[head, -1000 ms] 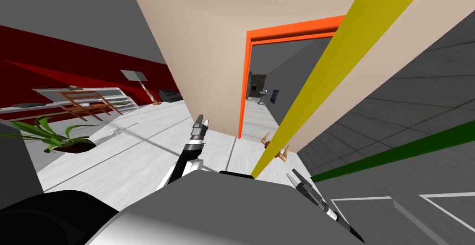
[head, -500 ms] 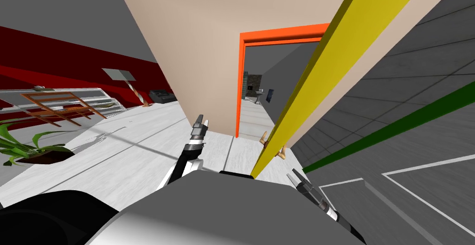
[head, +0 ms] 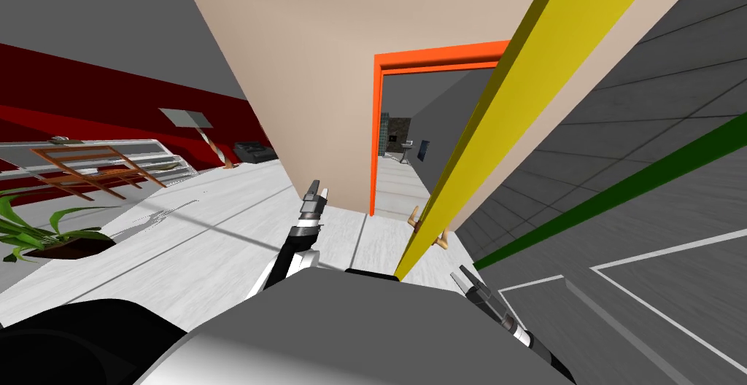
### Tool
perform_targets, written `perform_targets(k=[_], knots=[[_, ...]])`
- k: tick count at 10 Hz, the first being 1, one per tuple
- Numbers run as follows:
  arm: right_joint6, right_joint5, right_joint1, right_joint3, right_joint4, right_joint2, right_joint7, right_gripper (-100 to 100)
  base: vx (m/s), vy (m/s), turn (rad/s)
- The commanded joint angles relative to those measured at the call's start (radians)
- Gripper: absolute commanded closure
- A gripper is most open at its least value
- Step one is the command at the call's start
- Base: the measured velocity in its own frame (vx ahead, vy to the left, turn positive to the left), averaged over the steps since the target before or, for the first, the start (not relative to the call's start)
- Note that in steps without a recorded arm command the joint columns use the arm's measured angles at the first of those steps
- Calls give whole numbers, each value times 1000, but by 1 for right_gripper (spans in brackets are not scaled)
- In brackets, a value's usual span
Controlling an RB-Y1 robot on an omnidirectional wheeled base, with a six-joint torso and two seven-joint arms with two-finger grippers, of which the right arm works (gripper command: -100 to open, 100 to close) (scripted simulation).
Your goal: Pull the door open
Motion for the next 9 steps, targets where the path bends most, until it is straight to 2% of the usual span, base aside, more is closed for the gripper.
perform_targets(k=[1, 5, 7, 8, 9], knots=[[0, 0, 0, 0, 0, 0, 0, -100, 0, 0, 0], [0, 0, 0, 0, 0, 0, 0, -100, 0, 1, 1], [15, 7, -12, 20, -11, -6, -11, -100, 24, 22, -225], [15, 7, -12, 20, -11, -6, -11, -100, 10, 7, -102], [23, 14, -23, 38, -21, -11, -18, -100, -7, -31, -219]])
